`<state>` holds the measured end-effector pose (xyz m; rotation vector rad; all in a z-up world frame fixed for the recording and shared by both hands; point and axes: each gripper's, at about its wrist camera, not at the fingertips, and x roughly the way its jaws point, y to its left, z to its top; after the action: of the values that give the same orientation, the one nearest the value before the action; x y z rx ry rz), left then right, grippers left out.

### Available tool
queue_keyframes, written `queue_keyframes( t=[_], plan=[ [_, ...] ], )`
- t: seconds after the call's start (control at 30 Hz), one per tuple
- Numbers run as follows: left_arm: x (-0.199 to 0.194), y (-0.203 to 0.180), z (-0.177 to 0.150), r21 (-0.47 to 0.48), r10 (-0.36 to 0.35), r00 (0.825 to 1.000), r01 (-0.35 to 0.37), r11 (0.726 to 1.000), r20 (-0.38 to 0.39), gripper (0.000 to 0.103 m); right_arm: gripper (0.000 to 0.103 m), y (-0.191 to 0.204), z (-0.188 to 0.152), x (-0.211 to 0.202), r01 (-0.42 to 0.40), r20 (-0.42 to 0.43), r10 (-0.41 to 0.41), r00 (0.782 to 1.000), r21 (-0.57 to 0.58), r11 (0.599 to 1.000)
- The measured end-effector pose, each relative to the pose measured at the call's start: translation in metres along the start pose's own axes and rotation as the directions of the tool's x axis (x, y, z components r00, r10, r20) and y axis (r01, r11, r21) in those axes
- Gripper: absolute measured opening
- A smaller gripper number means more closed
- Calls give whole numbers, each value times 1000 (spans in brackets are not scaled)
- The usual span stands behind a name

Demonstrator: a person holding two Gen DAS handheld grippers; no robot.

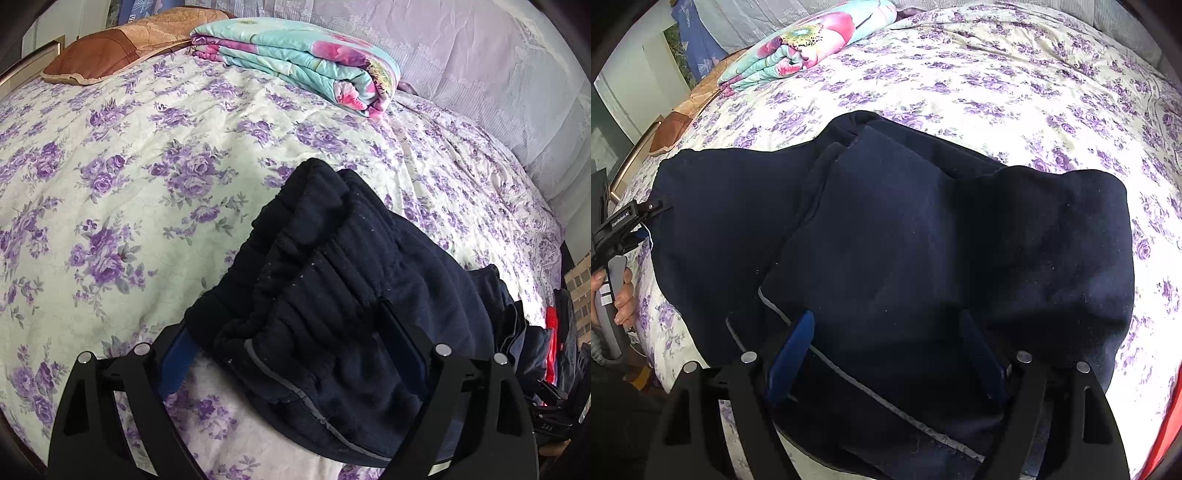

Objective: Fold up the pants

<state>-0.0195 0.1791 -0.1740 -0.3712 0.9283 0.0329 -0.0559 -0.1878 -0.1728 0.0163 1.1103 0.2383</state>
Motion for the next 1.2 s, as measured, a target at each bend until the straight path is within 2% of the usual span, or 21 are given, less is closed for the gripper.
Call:
queue_keyframes(
  t=[0.17,0.33,0.47,0.63,0.8,0.87,0.93,1.0,1.03,1.1,1.13,1.17,1.2],
  plan=[
    [-7,-2,-2,13,19,1000,-19,1000,8,79,82,0,1,-1,-3,4,3,1000,-1,1000],
    [-17,-10,-4,64,40,998,-42,997,39,65,82,0,0,-2,-7,6,7,1000,-2,1000],
    [-26,-13,-3,77,35,998,-40,996,56,60,82,1,1,-3,-8,1,8,1000,-4,1000],
    [-40,-11,2,46,13,998,-16,999,69,39,82,1,4,-13,-8,-5,8,1000,-1,1000],
    [-43,-13,2,39,19,998,-22,999,68,39,82,-2,3,-39,-14,105,15,994,-6,1000],
    [-40,-7,0,-5,5,998,-5,1000,65,42,82,-6,5,-39,-8,93,8,996,1,1000],
    [-36,5,-3,-79,-48,997,52,995,54,48,82,-11,7,-36,1,74,-2,997,15,1000],
    [-27,24,-10,-189,-144,989,146,971,24,52,82,-16,7,-36,-9,65,6,998,40,999],
    [-22,36,-15,-258,-204,979,201,945,16,53,82,-18,6,-36,-19,64,16,998,52,998],
    [-13,60,-29,-407,-323,945,314,858,49,54,82,-19,4,-37,-23,62,19,998,59,998],
    [-12,67,-34,-443,-353,932,352,824,84,54,82,-19,3,-37,-19,60,16,998,55,998],
    [-10,71,-36,-460,-371,923,374,805,102,54,82,-20,3,-37,-17,58,14,998,52,999],
    [-9,72,-36,-461,-372,922,378,803,108,54,82,-20,3,-37,-14,56,12,998,50,999]
  ],
)
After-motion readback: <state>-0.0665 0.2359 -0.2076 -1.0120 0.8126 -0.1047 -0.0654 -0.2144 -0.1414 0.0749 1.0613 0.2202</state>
